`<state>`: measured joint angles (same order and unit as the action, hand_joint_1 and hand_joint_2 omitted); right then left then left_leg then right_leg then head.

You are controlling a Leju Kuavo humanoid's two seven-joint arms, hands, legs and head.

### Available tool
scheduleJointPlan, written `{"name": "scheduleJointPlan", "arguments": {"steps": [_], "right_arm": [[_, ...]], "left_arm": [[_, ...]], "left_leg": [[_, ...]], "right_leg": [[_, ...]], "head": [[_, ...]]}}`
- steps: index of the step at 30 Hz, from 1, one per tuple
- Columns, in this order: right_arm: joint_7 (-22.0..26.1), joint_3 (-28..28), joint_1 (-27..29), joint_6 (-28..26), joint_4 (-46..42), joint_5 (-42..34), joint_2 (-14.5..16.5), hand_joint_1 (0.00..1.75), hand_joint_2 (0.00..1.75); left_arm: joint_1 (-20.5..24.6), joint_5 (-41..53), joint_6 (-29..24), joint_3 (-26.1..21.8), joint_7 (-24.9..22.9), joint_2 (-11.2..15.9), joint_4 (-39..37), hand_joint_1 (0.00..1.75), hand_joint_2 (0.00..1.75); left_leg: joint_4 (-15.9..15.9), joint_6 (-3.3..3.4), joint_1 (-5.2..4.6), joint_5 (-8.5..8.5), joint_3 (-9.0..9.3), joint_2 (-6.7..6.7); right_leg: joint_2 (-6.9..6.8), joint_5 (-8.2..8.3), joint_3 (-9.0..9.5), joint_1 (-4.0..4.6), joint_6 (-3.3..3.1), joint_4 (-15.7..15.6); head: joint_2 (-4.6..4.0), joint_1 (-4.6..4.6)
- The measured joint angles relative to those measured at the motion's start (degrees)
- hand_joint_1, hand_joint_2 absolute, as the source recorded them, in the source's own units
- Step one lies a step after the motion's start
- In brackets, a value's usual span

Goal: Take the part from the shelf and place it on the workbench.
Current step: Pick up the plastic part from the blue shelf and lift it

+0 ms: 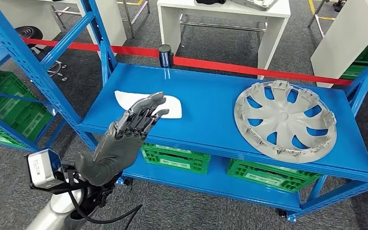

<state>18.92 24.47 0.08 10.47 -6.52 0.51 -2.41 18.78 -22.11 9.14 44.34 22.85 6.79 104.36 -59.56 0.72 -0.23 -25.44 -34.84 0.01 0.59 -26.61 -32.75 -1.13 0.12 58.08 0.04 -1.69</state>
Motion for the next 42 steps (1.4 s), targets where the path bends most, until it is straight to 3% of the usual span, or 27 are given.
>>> {"name": "scheduleJointPlan", "arguments": {"steps": [5, 6, 8, 10, 11, 12, 14, 16, 18, 20, 22, 24, 25, 26, 27, 29, 31, 33, 36, 38, 40, 41, 42], "right_arm": [[0.1, 0.2, 0.0, 0.0, 0.0, -0.1, 0.2, 0.0, 0.0], [0.1, 0.2, 0.0, 0.0, 0.0, -0.1, 0.2, 0.0, 0.0], [0.1, 0.2, 0.0, 0.0, 0.1, -0.1, 0.2, 0.0, 0.0], [0.1, 0.2, 0.1, 0.0, 0.1, -0.1, 0.1, 0.0, 0.0], [0.1, 0.2, 0.1, 0.0, 0.1, -0.1, 0.1, 0.0, 0.0], [0.1, 0.2, 0.1, 0.0, 0.1, -0.1, 0.1, 0.0, 0.0], [0.1, 0.2, 0.1, 0.0, 0.2, 0.0, 0.0, 0.0, 0.0], [0.1, 0.2, -0.1, 0.0, 0.2, 0.0, 0.0, 0.0, 0.0], [0.1, 0.2, -0.1, 0.0, 0.2, 0.0, 0.0, 0.0, 0.0], [0.1, 0.2, -0.2, 0.0, 0.2, 0.0, 0.1, 0.0, 0.0], [0.1, 0.2, -0.2, 0.0, 0.2, 0.0, 0.1, 0.0, 0.0], [0.1, 0.2, -0.2, 0.0, 0.2, 0.0, 0.1, 0.0, 0.0], [0.0, 0.2, -0.2, 0.0, 0.2, 0.0, 0.1, 0.0, 0.0], [0.0, 0.3, -0.2, 0.0, 0.2, 0.0, 0.1, 0.0, 0.0], [0.0, 0.3, -0.2, 0.0, 0.2, 0.0, 0.1, 0.0, 0.0], [-0.1, 0.3, -0.2, 0.0, 0.2, 0.0, 0.3, 0.0, 0.0], [-0.1, 0.4, -0.2, 0.0, 0.2, 0.0, 0.6, 0.0, 0.0], [-0.2, 0.5, -0.1, 0.0, 0.2, -0.1, 0.7, 0.0, 0.0], [-0.3, 0.6, -0.1, 0.0, 0.2, -0.2, 0.7, 0.0, 0.0], [-0.3, 0.7, -0.1, 0.0, 0.2, -0.3, 0.6, 0.0, 0.0], [-0.4, 0.8, -0.1, 0.0, 0.2, -0.3, 0.4, 0.0, 0.0], [-0.4, 0.9, 0.0, 0.0, 0.2, -0.4, 0.3, 0.0, 0.0], [-0.4, 1.0, 0.1, 0.0, 0.2, -0.4, 0.3, 0.0, 0.0]], "left_arm": [[0.1, 0.0, 0.3, 0.0, 0.0, -0.2, 0.0, 0.0, 0.0], [0.2, 0.0, 0.3, 0.0, 0.0, -0.3, 0.0, 0.0, 0.0], [0.2, 0.0, 0.3, 0.0, 0.0, -0.4, 0.0, 0.0, 0.0], [0.1, 0.0, 0.3, 0.0, 0.0, -0.5, -0.2, 0.0, 0.0], [0.0, 0.0, 0.3, 0.0, 0.0, -0.5, -0.2, 0.0, 0.0], [0.0, 0.0, 0.4, 0.0, 0.0, -0.5, -0.3, 0.0, 0.0], [0.0, 0.0, 0.4, 0.0, 0.0, -0.5, -0.3, 0.0, 0.0], [0.1, 0.0, 0.5, 0.0, 0.1, -0.5, -0.3, 0.0, 0.0], [0.1, 0.1, 0.5, 0.0, 0.2, -0.5, -0.3, 0.0, 0.0], [0.1, 0.1, 0.7, 0.0, 0.3, -0.5, -0.3, 0.0, 0.0], [0.1, 0.2, 0.9, 0.0, 0.4, -0.5, -0.3, 0.0, 0.0], [0.1, 0.3, 1.1, 0.0, 0.4, -0.4, -0.3, 0.0, 0.0], [0.1, 0.3, 1.1, 0.0, 0.4, -0.4, -0.4, 0.0, 0.0], [0.0, 0.3, 1.2, 0.0, 0.4, -0.4, -0.4, 0.0, 0.0], [0.1, 0.3, 1.3, 0.0, 0.4, -0.4, -0.5, 0.0, 0.0], [0.2, 0.3, 1.4, 0.0, 0.4, -0.5, -0.5, 0.0, 0.0], [0.4, 0.3, 1.5, 0.0, 0.4, -0.5, -0.5, 0.0, 0.0], [0.6, 0.3, 1.5, 0.0, 0.5, -0.5, -0.5, 0.0, 0.0], [0.8, 0.3, 1.5, 0.0, 0.5, -0.8, -0.6, 0.0, 0.0], [1.1, 0.3, 1.6, 0.0, 0.5, -1.0, -0.7, 0.0, 0.0], [1.1, 0.2, 1.6, 0.1, 0.6, -1.0, -1.0, 0.0, 0.0], [1.1, 0.1, 1.6, 0.1, 0.6, -1.0, -1.1, 0.0, 0.0], [1.1, 0.0, 1.6, 0.2, 0.7, -1.0, -1.2, 0.0, 0.0]], "left_leg": [[2.8, 1.21, -0.24, 0.36, 1.81, 0.03], [3.4, 1.47, -0.1, 0.6, 2.28, 0.08], [3.6, 1.78, -0.07, 0.65, 2.49, 0.13], [3.6, 1.86, -0.15, 0.45, 2.56, 0.01], [3.6, 1.8, -0.15, 0.3, 2.68, -0.09], [3.5, 1.66, -0.11, 0.09, 2.87, -0.17], [3.0, 1.12, -0.19, -0.61, 3.17, -0.29], [2.5, 0.56, -0.42, -1.3, 3.23, -0.33], [2.4, 0.19, -0.39, -1.69, 3.26, -0.27], [1.3, -0.32, -0.14, -2.58, 2.93, -0.17], [-3.8, -0.97, 0.12, -5.11, 0.51, -0.11], [-11.8, -1.35, 0.36, -8.0, -3.97, -0.08], [-14.4, -1.36, 0.43, -8.39, -5.81, -0.08], [-14.8, -1.22, 0.43, -7.6, -6.59, -0.08], [-12.9, -0.91, 0.37, -5.77, -6.18, -0.09], [-4.8, 0.32, -0.08, -1.26, -2.81, -0.11], [0.9, 1.41, -0.75, 0.74, -0.32, 0.11], [1.9, 1.78, -1.13, 0.75, 0.05, 0.25], [4.0, 2.09, -0.57, 1.61, 1.58, 0.3], [4.7, 2.3, -0.43, 1.66, 2.17, 0.29], [4.7, 2.4, -0.45, 1.24, 2.23, 0.15], [4.7, 2.33, -0.42, 1.03, 2.37, 0.06], [4.6, 2.15, -0.35, 0.8, 2.61, -0.01]], "right_leg": [[-0.13, -0.62, -0.5, 0.02, 1.1, 0.7], [-0.17, -1.52, -1.53, 0.05, 1.05, 2.8], [-0.2, -4.27, -5.54, 0.04, 0.72, 10.1], [-0.21, -5.62, -9.06, -0.01, 1.02, 15.9], [-0.22, -4.97, -9.32, -0.08, 1.48, 15.7], [-0.27, -3.43, -8.27, -0.21, 2.08, 12.9], [-0.52, 0.11, -4.39, -0.39, 2.92, 4.7], [-0.63, 1.63, -2.17, -0.34, 2.28, 0.2], [-0.5, 1.52, -2.03, -0.22, 1.06, 0.0], [-0.4, 1.32, -1.63, -0.32, 0.35, 0.0], [-0.35, 1.04, -1.06, -0.41, -0.15, -0.1], [-0.33, 0.78, -0.77, -0.22, -0.5, -0.1], [-0.3, 0.67, -0.69, -0.08, -0.63, -0.1], [-0.24, 0.56, -0.57, 0.07, -0.69, -0.1], [-0.12, 0.46, -0.4, 0.22, -0.73, -0.1], [0.11, 0.28, -0.03, 0.43, -0.76, -0.1], [0.2, 0.17, 0.01, 0.44, -0.57, -0.2], [0.14, 0.15, 0.01, 0.37, -0.06, -0.5], [-0.08, -0.79, -0.67, 0.51, 0.28, 1.1], [-0.15, -3.5, -3.88, 0.43, 0.05, 7.5], [-0.16, -5.68, -7.8, 0.19, 0.27, 14.7], [-0.18, -5.6, -8.58, 0.03, 0.75, 15.9], [-0.21, -4.58, -8.08, -0.17, 1.43, 14.5]], "head": [[0.0, 0.08], [0.0, 0.14], [0.0, 0.26], [0.0, 0.3], [0.0, 0.32], [0.0, 0.34], [0.0, 0.45], [0.0, 0.49], [0.0, 0.48], [0.0, 0.44], [0.0, 0.33], [0.0, 0.28], [0.0, 0.27], [0.0, 0.27], [0.0, 0.27], [0.0, 0.3], [0.0, 0.32], [0.0, 0.29], [0.0, 0.34], [0.0, 0.48], [0.0, 0.55], [0.0, 0.55], [0.0, 0.55]]}}
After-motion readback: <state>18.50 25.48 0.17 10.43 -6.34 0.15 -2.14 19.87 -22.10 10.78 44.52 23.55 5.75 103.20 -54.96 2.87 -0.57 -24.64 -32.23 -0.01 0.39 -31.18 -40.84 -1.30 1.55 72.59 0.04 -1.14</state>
